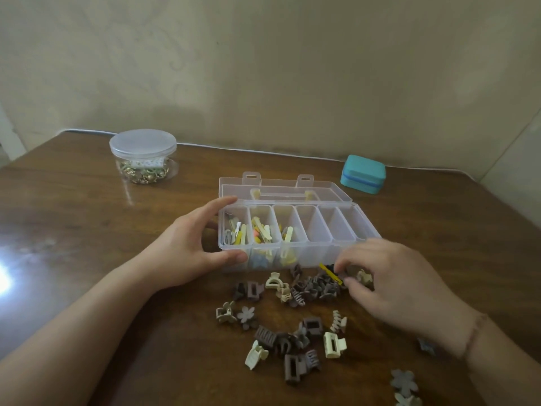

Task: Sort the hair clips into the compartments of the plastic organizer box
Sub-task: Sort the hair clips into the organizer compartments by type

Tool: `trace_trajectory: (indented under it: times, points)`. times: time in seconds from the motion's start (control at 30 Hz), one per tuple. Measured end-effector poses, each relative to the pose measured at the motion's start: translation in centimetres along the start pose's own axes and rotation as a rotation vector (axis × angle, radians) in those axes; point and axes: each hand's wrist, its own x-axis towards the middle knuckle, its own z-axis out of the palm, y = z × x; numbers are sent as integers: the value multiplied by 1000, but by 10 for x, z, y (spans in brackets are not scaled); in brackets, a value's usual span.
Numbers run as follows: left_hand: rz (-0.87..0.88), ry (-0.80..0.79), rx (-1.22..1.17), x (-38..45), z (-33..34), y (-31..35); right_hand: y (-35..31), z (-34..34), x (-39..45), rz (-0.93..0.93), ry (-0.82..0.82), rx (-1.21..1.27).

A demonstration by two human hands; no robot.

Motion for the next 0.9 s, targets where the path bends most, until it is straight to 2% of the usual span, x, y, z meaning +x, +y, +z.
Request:
trace_trajectory:
  times: [0.17, 0.43, 0.9]
  points:
    - [-18, -9, 10, 0, 0, 2, 4, 11, -3, -76, -50, -83]
    - [-31, -18, 5, -1, -1, 3, 6, 17, -1, -243, -9, -237]
    - [-19, -25, 11, 0, -2, 2, -4, 21, 4, -54, 51, -128]
